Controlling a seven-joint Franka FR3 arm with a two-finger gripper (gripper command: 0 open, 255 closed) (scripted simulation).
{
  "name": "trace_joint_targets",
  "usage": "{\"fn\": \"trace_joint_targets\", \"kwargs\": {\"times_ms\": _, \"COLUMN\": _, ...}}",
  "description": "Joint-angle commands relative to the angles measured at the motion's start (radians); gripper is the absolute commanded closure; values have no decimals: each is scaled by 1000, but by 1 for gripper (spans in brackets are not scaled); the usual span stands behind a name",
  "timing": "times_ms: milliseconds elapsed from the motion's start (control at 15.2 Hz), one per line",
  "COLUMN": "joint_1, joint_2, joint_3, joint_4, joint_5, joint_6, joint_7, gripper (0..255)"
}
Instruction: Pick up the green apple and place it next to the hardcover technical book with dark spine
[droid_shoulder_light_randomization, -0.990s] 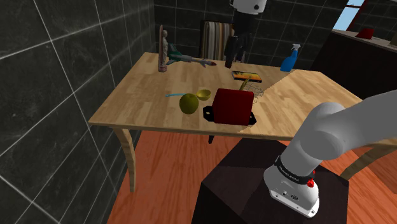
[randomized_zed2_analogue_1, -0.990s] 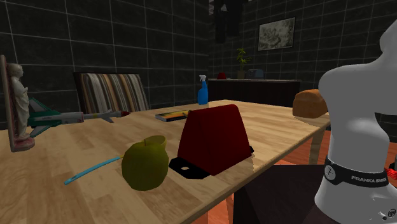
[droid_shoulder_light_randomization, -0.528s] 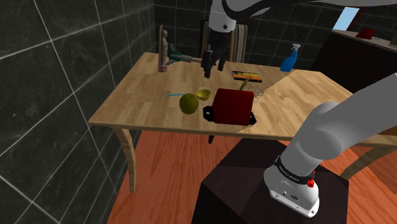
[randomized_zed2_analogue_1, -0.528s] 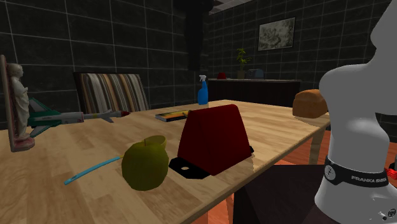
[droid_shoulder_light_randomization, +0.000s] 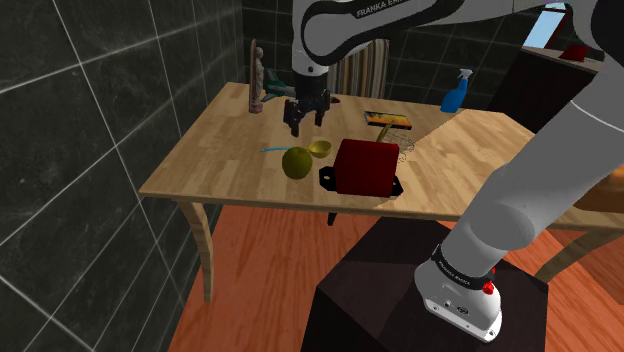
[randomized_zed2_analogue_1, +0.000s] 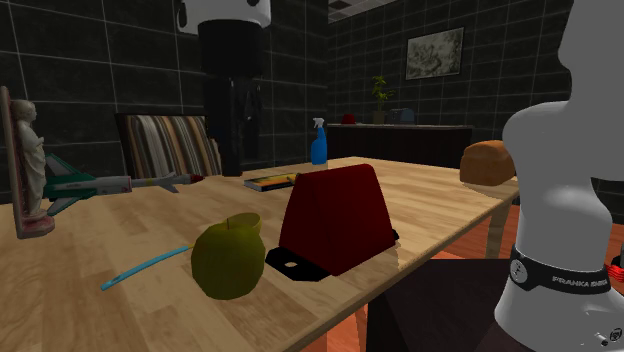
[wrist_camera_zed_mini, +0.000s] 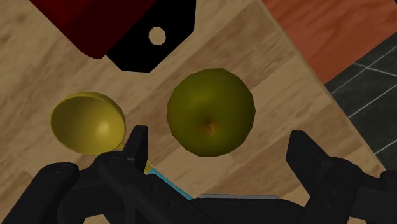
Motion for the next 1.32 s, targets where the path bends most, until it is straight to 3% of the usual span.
{"fn": "trace_joint_targets", "kwargs": {"times_ms": 0, "joint_1": -6, "joint_2": 81, "joint_3": 5, "joint_4": 48, "joint_5": -21, "joint_6": 25, "joint_7": 35, "gripper": 0}}
{"fn": "trace_joint_targets", "kwargs": {"times_ms": 594, "joint_1": -8, "joint_2": 139, "joint_3": 4, "joint_4": -5, "joint_5": -40, "joint_6": 132, "joint_7": 53, "gripper": 0}}
{"fn": "trace_joint_targets", "kwargs": {"times_ms": 1056, "joint_1": -8, "joint_2": 138, "joint_3": 4, "joint_4": -5, "joint_5": -40, "joint_6": 132, "joint_7": 53, "gripper": 0}}
{"fn": "trace_joint_targets", "kwargs": {"times_ms": 1122, "joint_1": -8, "joint_2": 138, "joint_3": 4, "joint_4": -5, "joint_5": -40, "joint_6": 132, "joint_7": 53, "gripper": 255}}
{"fn": "trace_joint_targets", "kwargs": {"times_ms": 1254, "joint_1": -8, "joint_2": 138, "joint_3": 4, "joint_4": -5, "joint_5": -40, "joint_6": 132, "joint_7": 53, "gripper": 255}}
